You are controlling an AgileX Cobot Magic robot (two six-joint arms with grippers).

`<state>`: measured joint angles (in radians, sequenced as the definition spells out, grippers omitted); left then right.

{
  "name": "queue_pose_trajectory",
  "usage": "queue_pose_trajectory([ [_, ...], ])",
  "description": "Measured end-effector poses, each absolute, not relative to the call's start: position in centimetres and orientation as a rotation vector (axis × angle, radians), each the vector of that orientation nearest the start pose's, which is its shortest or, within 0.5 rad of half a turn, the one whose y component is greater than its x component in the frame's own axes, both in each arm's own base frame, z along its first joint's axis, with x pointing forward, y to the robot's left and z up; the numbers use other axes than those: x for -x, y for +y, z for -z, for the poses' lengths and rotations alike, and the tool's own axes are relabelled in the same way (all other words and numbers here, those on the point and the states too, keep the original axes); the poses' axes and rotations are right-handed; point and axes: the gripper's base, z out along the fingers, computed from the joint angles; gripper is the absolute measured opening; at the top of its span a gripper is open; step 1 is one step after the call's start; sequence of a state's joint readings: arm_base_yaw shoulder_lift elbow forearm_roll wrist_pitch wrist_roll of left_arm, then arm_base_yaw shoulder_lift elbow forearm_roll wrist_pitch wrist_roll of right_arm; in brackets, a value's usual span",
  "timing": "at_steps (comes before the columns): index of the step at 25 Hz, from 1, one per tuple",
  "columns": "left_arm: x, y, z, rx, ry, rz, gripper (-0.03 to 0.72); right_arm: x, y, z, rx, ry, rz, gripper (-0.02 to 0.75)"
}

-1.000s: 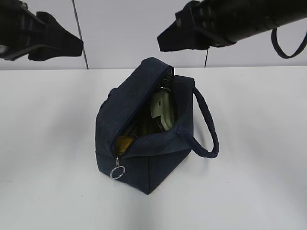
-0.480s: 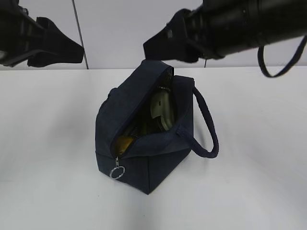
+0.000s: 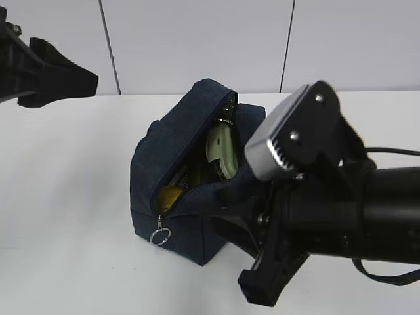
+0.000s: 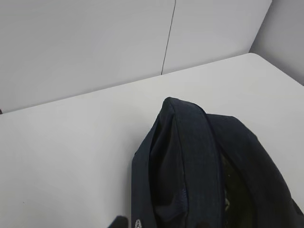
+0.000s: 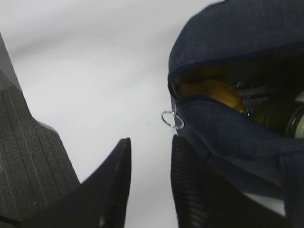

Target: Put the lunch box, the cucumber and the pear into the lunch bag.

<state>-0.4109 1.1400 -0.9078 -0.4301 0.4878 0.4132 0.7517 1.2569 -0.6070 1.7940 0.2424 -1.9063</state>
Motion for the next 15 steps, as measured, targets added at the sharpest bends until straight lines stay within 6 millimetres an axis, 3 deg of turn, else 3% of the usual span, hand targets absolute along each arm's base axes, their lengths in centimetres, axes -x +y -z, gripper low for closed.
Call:
queue_pose_trajectory([
  [6, -21.0, -11.2, -31.9, -0.610, 2.162, 0.435, 0.274, -17.7, 19.4, -21.8, 1.028, 1.984, -0.620, 0.238],
  [15, -20.8, -11.2, -31.6, -0.622, 2.182, 0.440, 0.254, -17.7, 19.4, -21.9, 1.020, 1.989, -0.624, 0.238],
])
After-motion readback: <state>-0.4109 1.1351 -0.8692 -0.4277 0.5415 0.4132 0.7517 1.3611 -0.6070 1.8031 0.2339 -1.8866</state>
